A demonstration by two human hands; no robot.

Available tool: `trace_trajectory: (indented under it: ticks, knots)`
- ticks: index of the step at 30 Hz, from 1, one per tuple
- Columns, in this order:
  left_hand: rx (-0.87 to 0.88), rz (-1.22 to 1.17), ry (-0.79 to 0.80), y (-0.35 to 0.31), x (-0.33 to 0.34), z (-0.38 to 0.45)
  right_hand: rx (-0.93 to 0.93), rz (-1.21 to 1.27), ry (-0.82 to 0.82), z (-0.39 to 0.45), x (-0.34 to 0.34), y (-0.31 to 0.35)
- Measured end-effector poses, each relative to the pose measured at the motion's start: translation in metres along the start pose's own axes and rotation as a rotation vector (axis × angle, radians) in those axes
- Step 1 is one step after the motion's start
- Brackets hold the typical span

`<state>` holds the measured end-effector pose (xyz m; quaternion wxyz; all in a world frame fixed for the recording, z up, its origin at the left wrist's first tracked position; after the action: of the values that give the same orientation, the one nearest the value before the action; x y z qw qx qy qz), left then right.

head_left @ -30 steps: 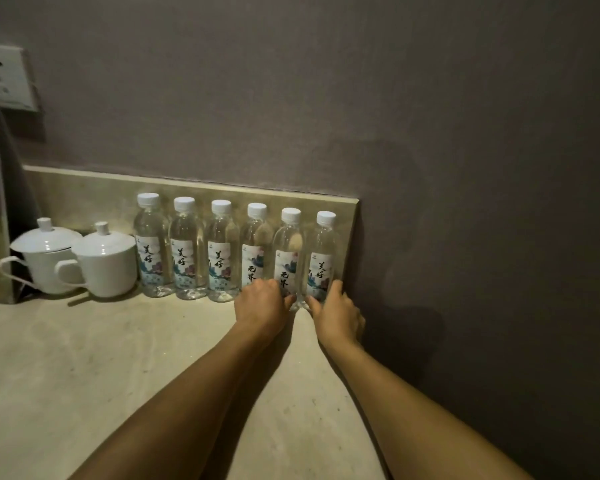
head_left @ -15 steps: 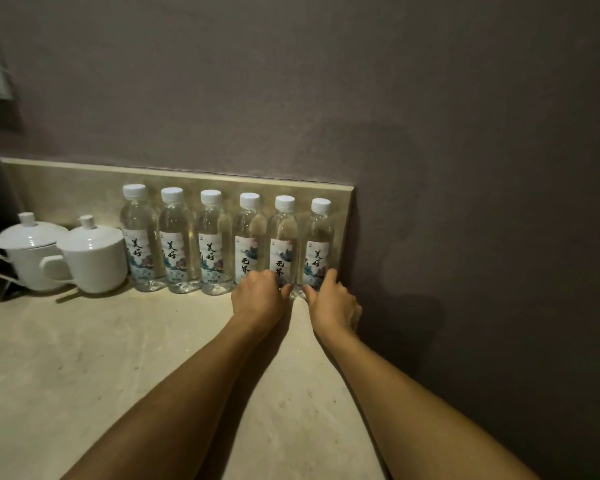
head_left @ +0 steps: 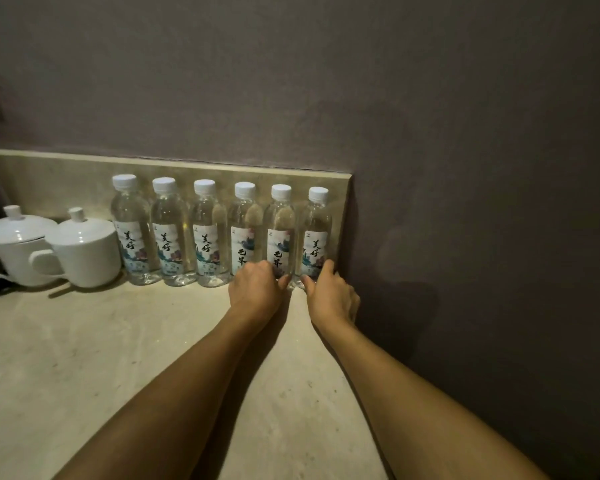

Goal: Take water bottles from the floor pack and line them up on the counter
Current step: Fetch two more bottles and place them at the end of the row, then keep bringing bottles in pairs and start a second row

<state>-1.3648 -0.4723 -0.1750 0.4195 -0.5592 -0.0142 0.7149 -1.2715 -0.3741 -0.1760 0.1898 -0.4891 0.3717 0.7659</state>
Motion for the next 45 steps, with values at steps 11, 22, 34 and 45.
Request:
trace_trajectory:
  ticks: [11,22,34,45]
  knots:
    - [-0.012,-0.012,-0.013,0.002,-0.001,-0.001,0.001,0.014,-0.009,-0.003,-0.002,0.000]
    - [-0.008,-0.085,0.027,0.006,-0.001,0.000,0.066,0.030,0.042,-0.003,-0.005,0.006]
    - [0.029,-0.166,0.053,-0.066,-0.015,-0.035,0.009,0.175,-0.024,-0.029,-0.090,-0.046]
    - [0.162,-0.130,0.119,-0.265,0.007,-0.129,0.079,0.230,-0.181,-0.068,-0.195,-0.230]
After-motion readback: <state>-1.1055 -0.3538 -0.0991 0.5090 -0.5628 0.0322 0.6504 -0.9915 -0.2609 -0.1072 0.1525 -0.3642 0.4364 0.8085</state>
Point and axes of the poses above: each hand's wrist, its own z-axis towards the middle knuckle, its own x-axis out of the palm, y = z × x, the point moved 4 cm from there along z, towards the middle knuckle, and after that the axes turned 3 degrees about -z, right-handed, at the moved point
